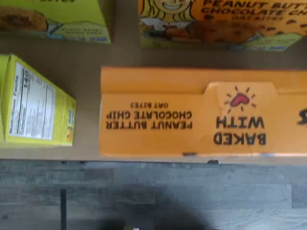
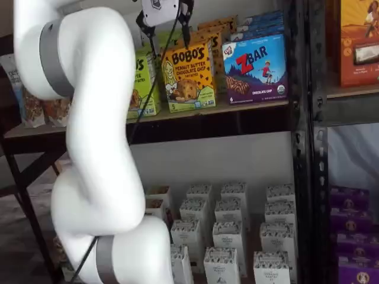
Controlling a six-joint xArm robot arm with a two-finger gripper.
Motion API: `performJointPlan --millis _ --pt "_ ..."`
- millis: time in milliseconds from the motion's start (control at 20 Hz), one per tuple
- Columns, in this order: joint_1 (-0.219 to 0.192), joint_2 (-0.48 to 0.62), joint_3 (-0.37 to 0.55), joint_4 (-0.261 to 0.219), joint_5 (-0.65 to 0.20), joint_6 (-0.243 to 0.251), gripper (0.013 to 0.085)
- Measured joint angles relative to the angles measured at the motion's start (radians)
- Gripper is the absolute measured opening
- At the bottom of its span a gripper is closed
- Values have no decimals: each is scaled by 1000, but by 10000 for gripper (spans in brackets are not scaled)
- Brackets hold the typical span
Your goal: Pick up the orange box on the top shelf, the fifth box from the left
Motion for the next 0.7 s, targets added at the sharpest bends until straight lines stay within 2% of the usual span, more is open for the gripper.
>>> performJointPlan --millis 700 --pt "2 165 -214 -35 27 -11 850"
